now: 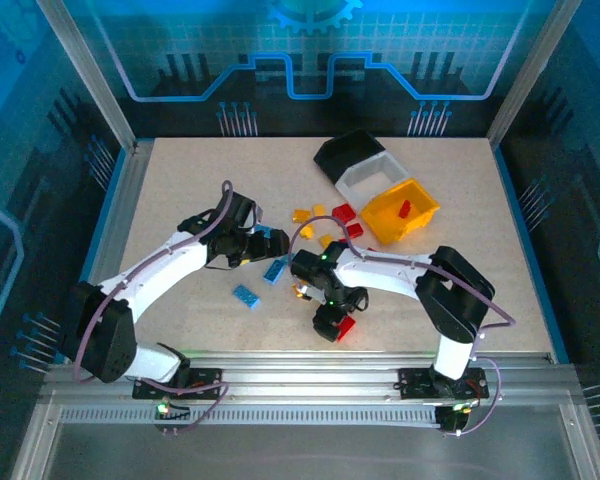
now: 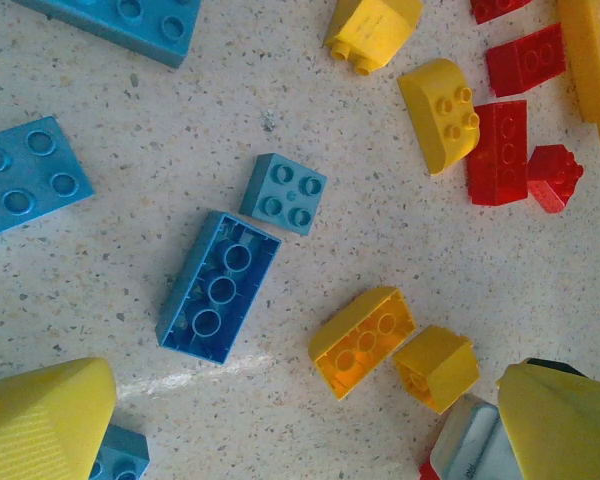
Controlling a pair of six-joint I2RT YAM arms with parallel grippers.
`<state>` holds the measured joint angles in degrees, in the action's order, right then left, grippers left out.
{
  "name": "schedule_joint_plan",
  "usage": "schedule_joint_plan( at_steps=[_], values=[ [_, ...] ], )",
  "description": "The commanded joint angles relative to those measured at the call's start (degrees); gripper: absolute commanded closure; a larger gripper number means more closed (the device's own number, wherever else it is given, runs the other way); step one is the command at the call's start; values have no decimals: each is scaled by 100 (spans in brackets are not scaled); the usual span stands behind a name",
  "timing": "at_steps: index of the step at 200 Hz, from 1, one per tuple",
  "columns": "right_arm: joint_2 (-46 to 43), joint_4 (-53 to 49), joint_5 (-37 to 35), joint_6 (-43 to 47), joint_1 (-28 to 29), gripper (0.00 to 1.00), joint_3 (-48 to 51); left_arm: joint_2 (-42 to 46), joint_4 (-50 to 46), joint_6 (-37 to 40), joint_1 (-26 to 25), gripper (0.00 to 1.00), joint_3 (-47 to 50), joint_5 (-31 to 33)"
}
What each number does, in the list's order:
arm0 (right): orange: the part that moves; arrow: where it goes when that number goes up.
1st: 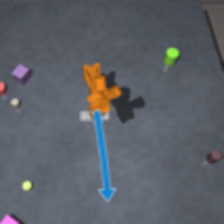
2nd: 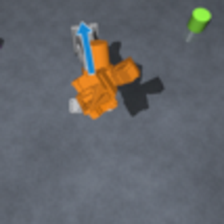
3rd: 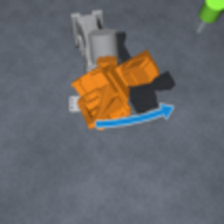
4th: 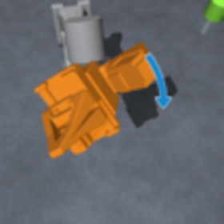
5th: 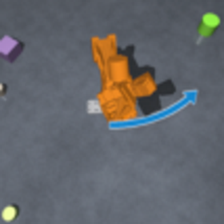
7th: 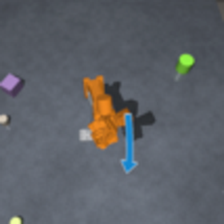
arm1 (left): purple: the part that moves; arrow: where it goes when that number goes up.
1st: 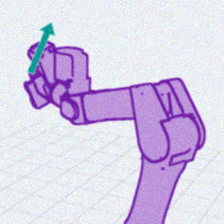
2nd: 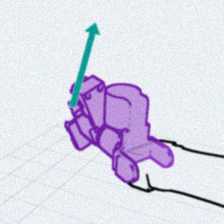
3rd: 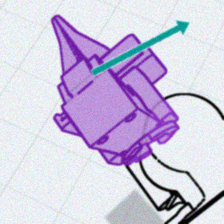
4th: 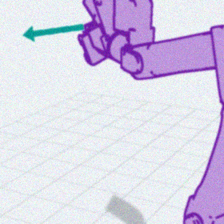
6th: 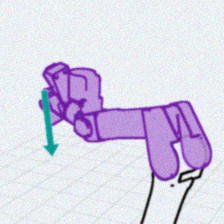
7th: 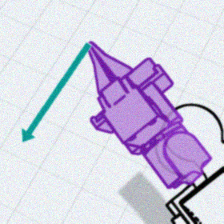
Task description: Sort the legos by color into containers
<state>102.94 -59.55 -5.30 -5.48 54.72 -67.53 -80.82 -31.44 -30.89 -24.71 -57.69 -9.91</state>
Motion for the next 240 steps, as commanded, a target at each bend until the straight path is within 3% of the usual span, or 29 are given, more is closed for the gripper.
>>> schedule_joint_plan(
  at_steps=[1,84,122,190,213,240],
  values=[
    [210,-146,60,67,65,7,-76,94,-221,199,-25,1,17,50],
    [401,-206,344,-457,65,10,24,137,-270,266,-14,1,97,95],
    [385,-180,369,-637,31,22,133,85,-257,274,-15,1,72,98],
    [240,-197,323,-967,-23,17,370,99,-270,279,-16,1,99,112],
    [217,-162,356,-1073,-23,22,450,110,-266,267,-16,1,118,117],
    [144,-175,334,-1173,-23,38,485,119,-249,231,-16,1,152,142]
  ],
)
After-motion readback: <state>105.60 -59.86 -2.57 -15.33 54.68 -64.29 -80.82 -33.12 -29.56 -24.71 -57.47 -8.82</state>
